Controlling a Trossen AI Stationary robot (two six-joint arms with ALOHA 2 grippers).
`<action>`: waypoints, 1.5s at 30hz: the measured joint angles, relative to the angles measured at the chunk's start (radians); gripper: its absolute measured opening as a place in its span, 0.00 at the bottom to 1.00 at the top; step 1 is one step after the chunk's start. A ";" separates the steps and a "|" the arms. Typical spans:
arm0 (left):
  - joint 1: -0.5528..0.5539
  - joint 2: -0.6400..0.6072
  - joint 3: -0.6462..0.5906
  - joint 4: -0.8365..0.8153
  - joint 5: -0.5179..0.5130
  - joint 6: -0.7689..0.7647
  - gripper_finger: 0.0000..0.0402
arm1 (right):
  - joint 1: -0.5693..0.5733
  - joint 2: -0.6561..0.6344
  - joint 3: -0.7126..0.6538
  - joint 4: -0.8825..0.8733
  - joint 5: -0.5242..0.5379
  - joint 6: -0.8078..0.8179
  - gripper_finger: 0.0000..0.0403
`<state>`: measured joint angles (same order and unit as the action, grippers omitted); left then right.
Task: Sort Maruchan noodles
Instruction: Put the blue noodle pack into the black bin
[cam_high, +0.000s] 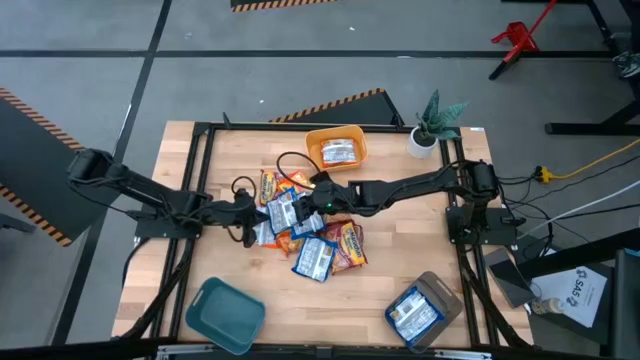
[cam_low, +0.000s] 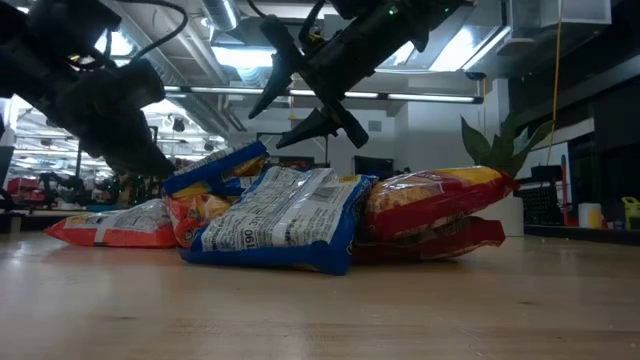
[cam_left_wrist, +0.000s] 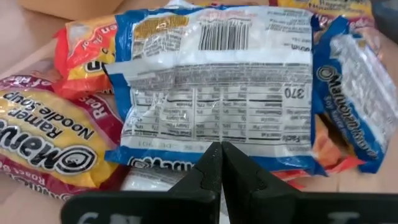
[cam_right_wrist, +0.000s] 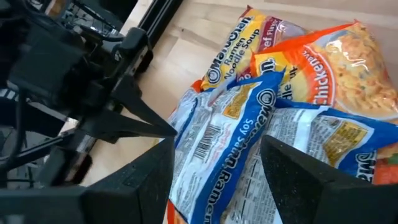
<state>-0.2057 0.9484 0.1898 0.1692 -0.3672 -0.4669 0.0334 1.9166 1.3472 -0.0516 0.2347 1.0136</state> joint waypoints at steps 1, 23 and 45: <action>0.007 0.011 0.000 0.019 0.008 0.010 0.00 | 0.000 0.007 0.000 0.002 0.001 0.001 0.55; 0.040 0.154 0.002 0.082 0.099 0.033 0.00 | 0.016 0.053 0.000 0.006 -0.037 0.020 0.55; 0.068 0.154 0.001 0.078 0.101 0.055 0.00 | 0.012 0.081 0.003 0.109 -0.043 0.029 0.66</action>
<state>-0.1375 1.1023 0.1905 0.2474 -0.2666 -0.4119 0.0455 1.9980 1.3502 0.0578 0.1912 1.0424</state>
